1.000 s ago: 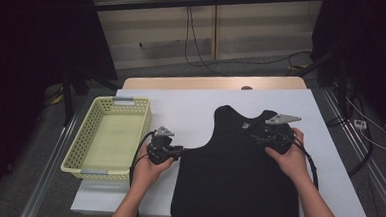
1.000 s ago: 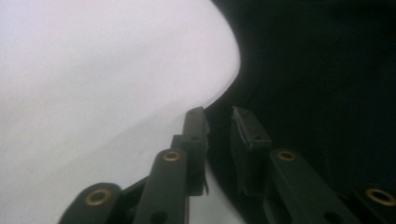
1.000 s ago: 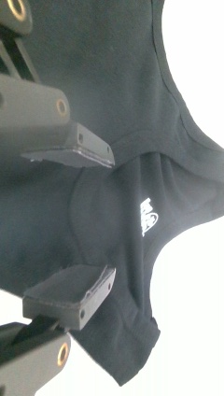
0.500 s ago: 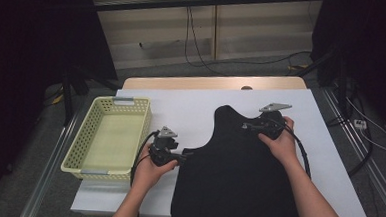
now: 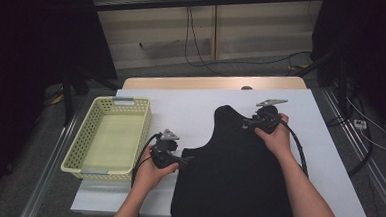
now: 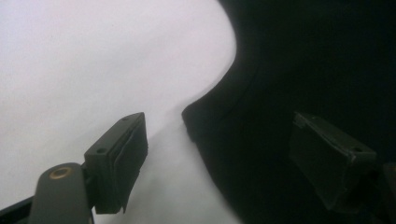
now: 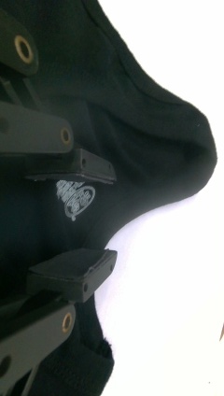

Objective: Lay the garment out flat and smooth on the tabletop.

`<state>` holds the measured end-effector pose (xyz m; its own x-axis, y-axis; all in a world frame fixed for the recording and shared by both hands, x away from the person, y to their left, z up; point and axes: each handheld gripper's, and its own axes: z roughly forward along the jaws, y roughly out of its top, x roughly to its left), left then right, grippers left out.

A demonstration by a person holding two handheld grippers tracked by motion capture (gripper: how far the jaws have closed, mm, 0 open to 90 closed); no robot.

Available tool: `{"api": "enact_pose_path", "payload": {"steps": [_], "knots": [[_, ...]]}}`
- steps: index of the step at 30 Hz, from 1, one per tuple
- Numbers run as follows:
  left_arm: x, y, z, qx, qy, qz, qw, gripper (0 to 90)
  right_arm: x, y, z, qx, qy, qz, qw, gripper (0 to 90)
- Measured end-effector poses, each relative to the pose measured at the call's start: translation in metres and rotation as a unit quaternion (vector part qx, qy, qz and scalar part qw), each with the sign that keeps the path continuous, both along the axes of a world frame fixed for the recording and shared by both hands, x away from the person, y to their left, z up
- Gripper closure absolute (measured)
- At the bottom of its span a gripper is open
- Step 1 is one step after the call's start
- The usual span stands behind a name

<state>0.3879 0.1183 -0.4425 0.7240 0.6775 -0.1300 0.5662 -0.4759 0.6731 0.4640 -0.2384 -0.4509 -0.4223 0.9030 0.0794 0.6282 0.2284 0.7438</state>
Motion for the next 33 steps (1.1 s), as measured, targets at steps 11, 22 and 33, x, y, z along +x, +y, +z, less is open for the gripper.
{"api": "enact_pose_path", "payload": {"steps": [11,22,33], "knots": [[-0.002,0.008,0.002,-0.007,-0.003,0.008,0.9999,19.8,0.010,0.003,0.001,-0.029,-0.002,-0.012,0.9995,57.3],[-0.002,0.010,0.004,-0.010,-0.006,0.012,0.9999,20.9,0.022,0.022,-0.009,-0.060,0.000,0.013,0.9981,88.8],[0.000,0.011,0.001,-0.011,-0.007,0.017,0.9998,21.0,0.034,0.010,-0.004,-0.002,-0.035,-0.032,0.9989,81.9]]}}
